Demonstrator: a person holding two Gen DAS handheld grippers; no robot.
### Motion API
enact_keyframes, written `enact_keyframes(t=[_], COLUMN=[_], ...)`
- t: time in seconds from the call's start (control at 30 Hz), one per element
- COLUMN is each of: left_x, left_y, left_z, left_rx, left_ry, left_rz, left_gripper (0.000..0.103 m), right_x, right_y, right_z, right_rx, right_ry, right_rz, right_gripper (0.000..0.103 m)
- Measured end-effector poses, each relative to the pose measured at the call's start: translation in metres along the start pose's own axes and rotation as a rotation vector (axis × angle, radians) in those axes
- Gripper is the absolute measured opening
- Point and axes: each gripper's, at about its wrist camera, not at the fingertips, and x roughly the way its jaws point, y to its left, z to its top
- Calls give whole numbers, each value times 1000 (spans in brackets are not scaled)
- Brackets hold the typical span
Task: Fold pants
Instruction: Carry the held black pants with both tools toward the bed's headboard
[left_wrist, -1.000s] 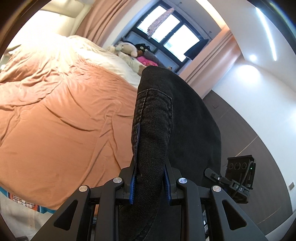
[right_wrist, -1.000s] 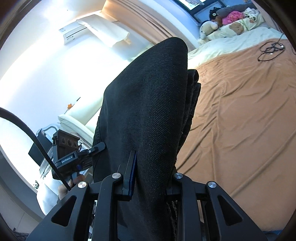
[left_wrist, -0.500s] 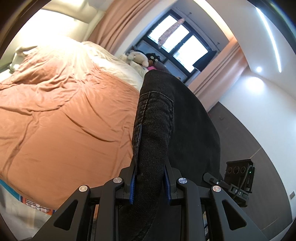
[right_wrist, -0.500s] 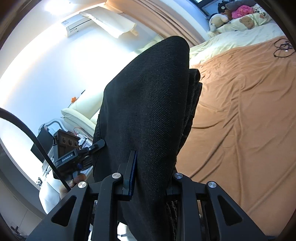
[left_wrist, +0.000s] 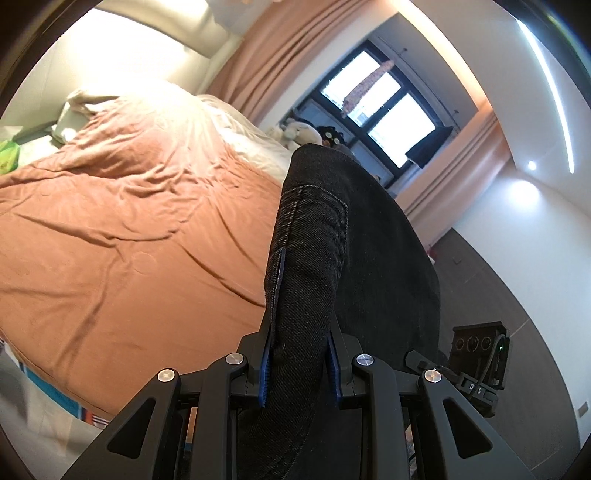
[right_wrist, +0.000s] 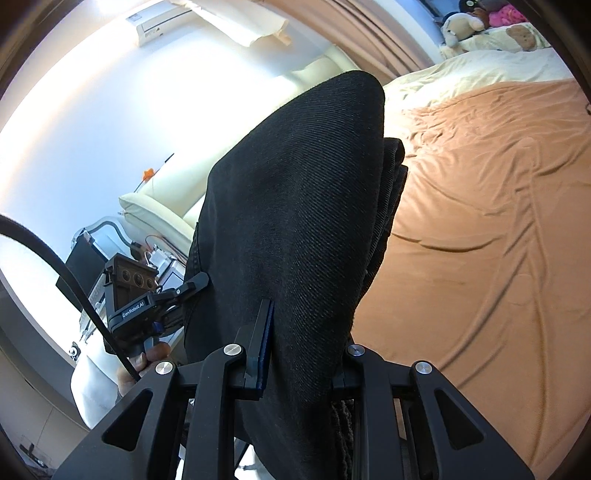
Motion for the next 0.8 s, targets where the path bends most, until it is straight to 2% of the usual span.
enact_keyframes(t=[0.5,0.8], left_x=[-42,-55], left_y=[116,181], left_z=[29,47], left_rx=[-100,-148], left_ry=[-79,-92], left_rz=[83,164], left_gripper=[26,26], right_x=[107,180], right_y=[17,27], right_z=[13,22], right_rx=[-49,-75], right_ry=[142,217], right_rz=[26,57], right_gripper=[19,19])
